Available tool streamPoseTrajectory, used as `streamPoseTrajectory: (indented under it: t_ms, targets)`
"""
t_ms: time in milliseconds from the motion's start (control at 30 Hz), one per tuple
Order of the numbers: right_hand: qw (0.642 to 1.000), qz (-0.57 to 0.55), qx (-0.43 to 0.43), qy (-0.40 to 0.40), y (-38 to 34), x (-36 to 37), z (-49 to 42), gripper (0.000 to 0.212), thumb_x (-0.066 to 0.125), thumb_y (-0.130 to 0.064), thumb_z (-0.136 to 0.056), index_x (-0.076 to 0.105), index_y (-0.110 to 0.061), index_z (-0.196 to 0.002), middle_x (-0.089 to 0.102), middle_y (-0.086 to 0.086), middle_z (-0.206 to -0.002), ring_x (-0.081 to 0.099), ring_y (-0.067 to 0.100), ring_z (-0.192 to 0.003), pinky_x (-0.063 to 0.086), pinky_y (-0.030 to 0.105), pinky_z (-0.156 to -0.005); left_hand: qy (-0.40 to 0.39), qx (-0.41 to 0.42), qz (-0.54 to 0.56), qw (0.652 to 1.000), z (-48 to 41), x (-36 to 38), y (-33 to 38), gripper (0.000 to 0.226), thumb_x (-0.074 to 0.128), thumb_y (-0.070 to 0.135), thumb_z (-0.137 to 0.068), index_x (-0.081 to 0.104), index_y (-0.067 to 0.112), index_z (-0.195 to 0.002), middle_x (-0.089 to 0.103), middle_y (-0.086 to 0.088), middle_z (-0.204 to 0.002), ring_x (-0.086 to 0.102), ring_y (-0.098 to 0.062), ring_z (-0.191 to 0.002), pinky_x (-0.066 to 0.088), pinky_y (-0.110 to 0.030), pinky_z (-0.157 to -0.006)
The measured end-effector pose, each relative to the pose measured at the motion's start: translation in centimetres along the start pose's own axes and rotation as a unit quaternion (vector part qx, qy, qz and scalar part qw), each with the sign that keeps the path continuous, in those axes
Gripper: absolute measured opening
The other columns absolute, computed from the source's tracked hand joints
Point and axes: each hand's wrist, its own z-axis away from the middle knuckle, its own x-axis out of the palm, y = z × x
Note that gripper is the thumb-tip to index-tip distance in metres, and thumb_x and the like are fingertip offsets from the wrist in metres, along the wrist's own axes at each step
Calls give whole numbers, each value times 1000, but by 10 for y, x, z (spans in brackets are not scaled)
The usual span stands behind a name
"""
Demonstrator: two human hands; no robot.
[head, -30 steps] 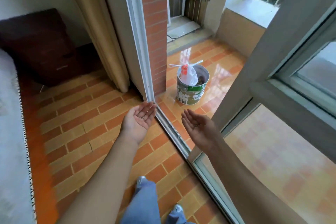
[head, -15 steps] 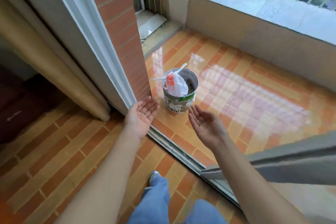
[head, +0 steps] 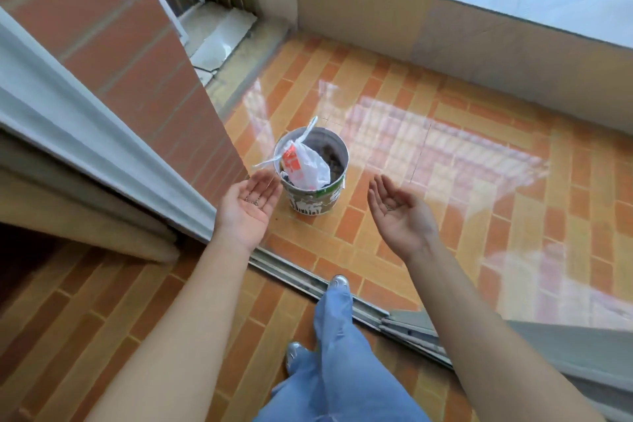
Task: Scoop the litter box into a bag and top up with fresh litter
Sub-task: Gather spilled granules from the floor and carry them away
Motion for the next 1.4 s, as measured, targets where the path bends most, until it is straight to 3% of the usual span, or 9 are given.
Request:
streamPoseTrajectory:
  t_ms: [100,467,700,867,1033,1133,1200,1300,1400]
  targets:
    - [1000,-2,-3,15,-10,21,-33,30,33,-4,-94,61,3,-88,72,12,-73,72,21,-63,60,27,-60,11,-4,-13,1000,-30,20,7,32,33,9,-95,63,0,-87,71,-13,-78,70,-26,-82,53,-36,-83]
    - [998,10,-8,54,-50,67,-149,29,35,-5,-94,62,2,-89,72,11,-71,72,20,-63,60,27,-61,11,-27,-34,999,-139,75,12,28,34,9,-95,60,1,-88,73,-13,-75,72,-24,-71,58,-35,-74]
    - [993,51,17,105,-42,51,-266,29,35,-7,-96,62,2,-93,73,10,-71,72,20,-64,60,27,-61,45,-59,-49,996,-243,55,2,27,35,8,-94,60,0,-90,73,-13,-78,72,-23,-74,57,-35,-78]
    - [983,113,12,142,-26,14,-370,28,35,-6,-96,60,2,-87,66,11,-85,65,21,-80,57,26,-69,58,-97,-80,990,-331,19,-31,28,35,9,-94,61,0,-91,73,-11,-80,72,-22,-75,57,-32,-80]
    - [955,229,24,186,0,-37,-480,28,34,-8,-97,57,0,-83,59,11,-84,60,19,-77,56,23,-56,62,-132,-98,984,-405,-30,-71,27,37,10,-94,62,-1,-92,73,-12,-81,72,-22,-75,55,-33,-81]
    - [932,307,33,190,15,-61,-532,30,32,-6,-96,57,4,-81,49,8,-71,54,16,-60,54,26,-68,67,-139,-91,984,-438,-60,-89,28,36,10,-95,62,-1,-92,73,-13,-80,72,-22,-74,56,-34,-79]
    - [922,341,37,181,24,-77,-559,35,30,-1,-96,51,20,-116,38,7,-66,43,16,-54,52,36,-91,69,-144,-85,983,-456,-80,-99,28,36,10,-95,62,-1,-93,73,-14,-81,72,-23,-75,58,-34,-76]
    - [899,386,13,206,34,-94,-583,36,35,-2,-98,43,14,-129,50,8,-75,54,17,-67,53,27,-77,71,-149,-83,983,-474,-101,-108,28,37,10,-95,62,-2,-94,72,-14,-84,72,-25,-78,59,-34,-75]
    - [850,486,27,203,38,-103,-595,38,41,-10,-97,46,7,-130,60,16,-118,56,28,-114,43,32,-99,69,-148,-88,983,-482,-109,-113,27,38,10,-95,62,-1,-94,72,-14,-85,72,-25,-81,59,-35,-77]
